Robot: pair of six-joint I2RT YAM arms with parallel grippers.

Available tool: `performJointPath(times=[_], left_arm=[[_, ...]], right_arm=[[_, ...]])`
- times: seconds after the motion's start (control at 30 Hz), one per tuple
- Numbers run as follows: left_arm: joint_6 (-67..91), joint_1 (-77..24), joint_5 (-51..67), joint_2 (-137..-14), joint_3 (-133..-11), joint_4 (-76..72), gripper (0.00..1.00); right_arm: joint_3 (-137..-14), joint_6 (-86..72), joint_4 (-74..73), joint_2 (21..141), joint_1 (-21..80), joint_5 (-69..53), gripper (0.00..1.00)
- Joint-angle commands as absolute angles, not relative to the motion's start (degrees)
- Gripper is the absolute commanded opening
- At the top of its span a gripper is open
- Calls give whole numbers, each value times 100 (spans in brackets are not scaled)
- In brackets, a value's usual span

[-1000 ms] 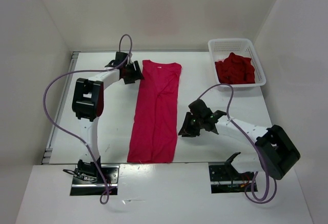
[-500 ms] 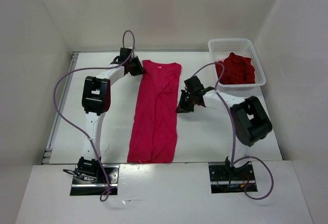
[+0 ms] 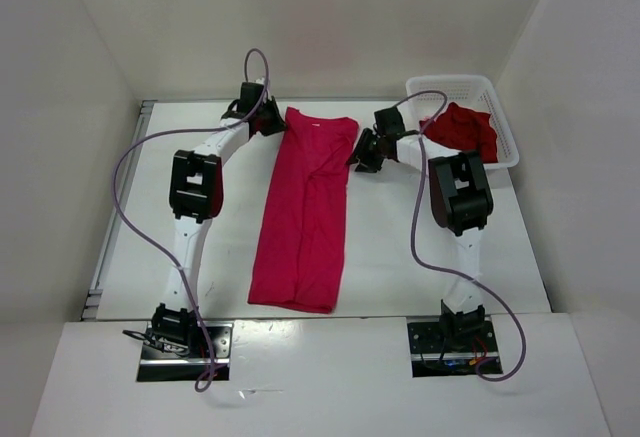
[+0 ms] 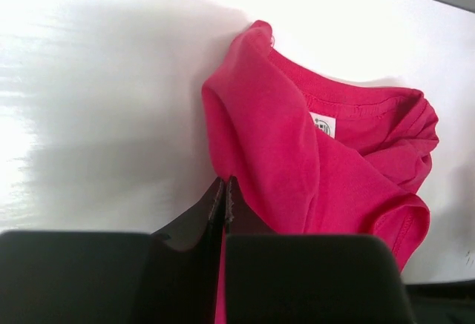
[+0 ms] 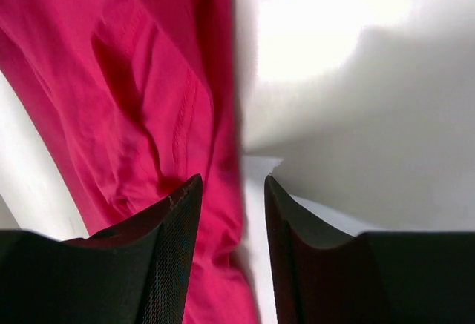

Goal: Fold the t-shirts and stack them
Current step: Rotate the tshirt 90 degrees

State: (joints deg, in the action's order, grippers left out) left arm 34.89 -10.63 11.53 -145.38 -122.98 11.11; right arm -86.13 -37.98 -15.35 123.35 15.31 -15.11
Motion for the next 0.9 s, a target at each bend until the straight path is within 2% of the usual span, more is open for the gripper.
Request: performJointPath(times=[0.0,0.07,0.2,0.23,0.3,0.33,0.4,0.43,0.47,0.53,0.57,0.63,0.67,0.7,0.73,0.8,0.83,0.87], left_arm=[[3480,-1020,1055,-14809,-12717,1160,1],[3480,-967,1055,-14897,-12858,1213,1],[3533,-896,1116,-14950,-12920,1213,1],[3533,-844,1116,-14898,-12920,1274,3],[3533,-782,1169,-14750,-12762,1327,10],[3455,-730,1169,-14670,-12562,1379,27],[3384,-668,1222,-14242,-12096,1328,48],[3384,-520,1222,-14038,-11754,1118,68],[3384,-519,1222,-13819,-11038,994,77],[3437,-448,1222,-13221,-10453,940,100],[3376,-396,1065,-13036,-10215,1001,100],[3375,-396,1168,-12412,-9340,1002,100],[3323,-343,1169,-12193,-9021,1002,100],[3322,-343,1169,-11703,-8678,1002,100],[3322,-343,1239,-11437,-8327,950,88],[3322,-343,1388,-10675,-7254,949,66],[3383,-343,1476,-10452,-6955,1001,47],[3384,-343,1677,-10050,-6421,1080,43]], right_arm=[[-9175,-3639,-1512,12778,1564,-1573,45],[-9499,-3639,-1564,13060,1564,-1626,40],[-10272,-3639,-1730,13569,1512,-1687,18],[-10492,-3691,-1810,13710,1460,-1687,11],[-11195,-3691,-1977,14114,1459,-1749,5],[-11432,-3691,-2169,14228,1459,-1749,3],[-12048,-3639,-2320,14475,1406,-1749,3],[-12441,-3639,-2468,14528,1406,-1749,3],[-12654,-3560,-2574,14641,1406,-1679,6],[-13059,-3419,-2846,14695,1406,-1679,16],[-13365,-3367,-3161,14765,1406,-1679,31],[-13430,-3191,-3418,14608,1406,-1679,40],[-13038,-3190,-3419,14442,1406,-1679,45],[-12712,-3130,-3323,14214,1406,-1679,45],[-11874,-3129,-3157,13594,1406,-1679,47],[-10999,-3190,-2596,12558,1406,-1617,48],[-10264,-3190,-2497,12255,1406,-1617,48],[-9909,-3251,-2400,11982,1406,-1669,48]])
